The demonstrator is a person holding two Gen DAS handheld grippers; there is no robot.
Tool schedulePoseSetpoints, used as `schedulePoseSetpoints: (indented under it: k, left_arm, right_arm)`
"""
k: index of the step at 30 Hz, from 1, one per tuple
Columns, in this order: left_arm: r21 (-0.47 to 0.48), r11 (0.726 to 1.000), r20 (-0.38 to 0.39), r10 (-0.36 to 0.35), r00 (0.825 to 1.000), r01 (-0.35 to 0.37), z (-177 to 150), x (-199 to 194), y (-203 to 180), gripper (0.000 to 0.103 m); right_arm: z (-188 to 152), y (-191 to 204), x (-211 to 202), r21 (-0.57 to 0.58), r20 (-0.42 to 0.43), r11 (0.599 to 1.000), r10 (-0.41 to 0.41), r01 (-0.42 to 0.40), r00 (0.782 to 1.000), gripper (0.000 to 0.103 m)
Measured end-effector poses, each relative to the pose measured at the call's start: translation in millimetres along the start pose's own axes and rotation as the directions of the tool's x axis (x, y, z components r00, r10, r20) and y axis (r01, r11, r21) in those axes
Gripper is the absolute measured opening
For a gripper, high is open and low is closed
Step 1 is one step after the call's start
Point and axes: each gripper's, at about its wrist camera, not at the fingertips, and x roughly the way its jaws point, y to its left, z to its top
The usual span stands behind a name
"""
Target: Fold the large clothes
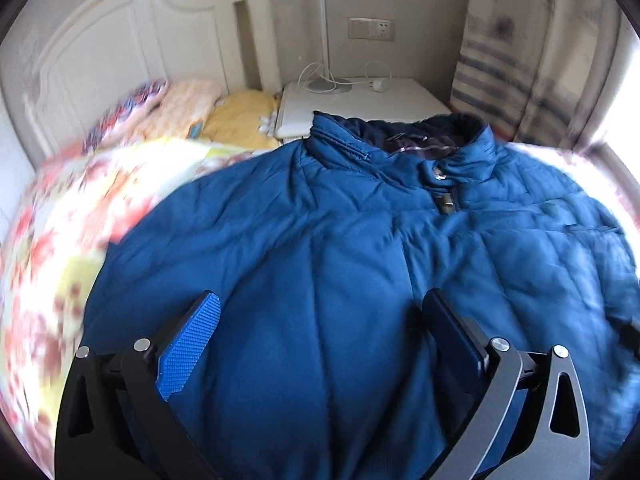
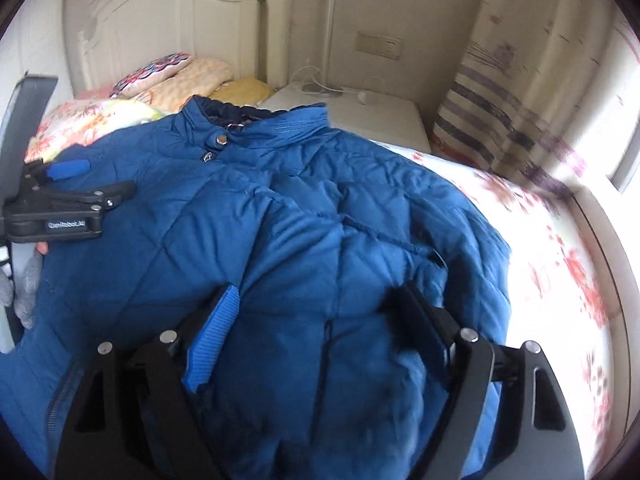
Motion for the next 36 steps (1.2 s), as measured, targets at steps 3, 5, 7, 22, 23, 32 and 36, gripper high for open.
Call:
schedulePoseSetpoints:
  k: [3,5,7,22,23,32,36]
  left_arm:
    - [-0.016,0.998,0.016,-0.053,0.998,0.053,-18.7,-32.5,10.5,0.098]
    - [0.004,1.0,-0.023,0.021,1.0,-0.021,-36.9,-34.8,19.1,0.098]
    - [0.01,0.999,-0.075,0.049,0.996,-0.048,-54.1,-29.8,28.9,0.098]
    - [0.131,0.99,-0.114,-0.046,0.992,0.061,-211.6,-134.8,-31.7,0.099]
    - [0.122,0.991,-0.091,-0.049,0.995,0.06,-218.7,-134.9,-30.2,0.099]
    - [0.103,0.994,-0.003,0.022,1.0,-0.022,-278.3,-187.0,-7.0,0.099]
    - [0.049,0.997,0.058,-0.063,0.996,0.06,-300.8,-194.1,19.4,0.099]
  right_arm:
    - [-20.5,12.8,-47.0,-0.031,0.067,0.999,0.039,-0.037,0.997,0.082]
    - [-33.6,18.4,-59.4,-0.072,0.064,0.997,0.025,-0.021,0.998,0.086]
    - [-44.6,17.4,-53.0,-0.069,0.012,0.997,0.024,-0.023,1.0,0.086]
    - [-147.4,102.3,-112.8,-0.242,-0.12,0.955,0.148,-0.173,0.982,0.087]
    - [-156.0,103.0,-110.5,-0.25,-0.131,0.955,0.131,-0.161,0.983,0.087]
    - [-205.4,80.6,-168.9,-0.233,-0.059,0.963,0.124,-0.134,0.991,0.09]
    - [-235.4,58.6,-165.2,-0.185,-0.033,0.966,0.178,-0.181,0.983,0.092]
